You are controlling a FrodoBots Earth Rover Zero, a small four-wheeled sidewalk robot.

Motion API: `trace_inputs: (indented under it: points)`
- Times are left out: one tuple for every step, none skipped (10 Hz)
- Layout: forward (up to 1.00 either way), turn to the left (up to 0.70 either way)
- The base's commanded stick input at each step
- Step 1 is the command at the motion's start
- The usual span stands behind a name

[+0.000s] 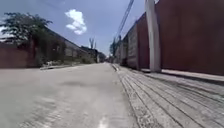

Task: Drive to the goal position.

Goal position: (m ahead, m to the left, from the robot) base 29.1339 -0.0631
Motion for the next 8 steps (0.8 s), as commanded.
trace_inputs:
  points:
    - [1.00, -0.03]
    - [1.00, -0.03]
    - [1.00, -0.03]
    - [1.00, 0.00]
    - [1.00, -0.02]
    - [1.00, 0.00]
    - [1.00, 0.00]
    - [1.00, 0.00]
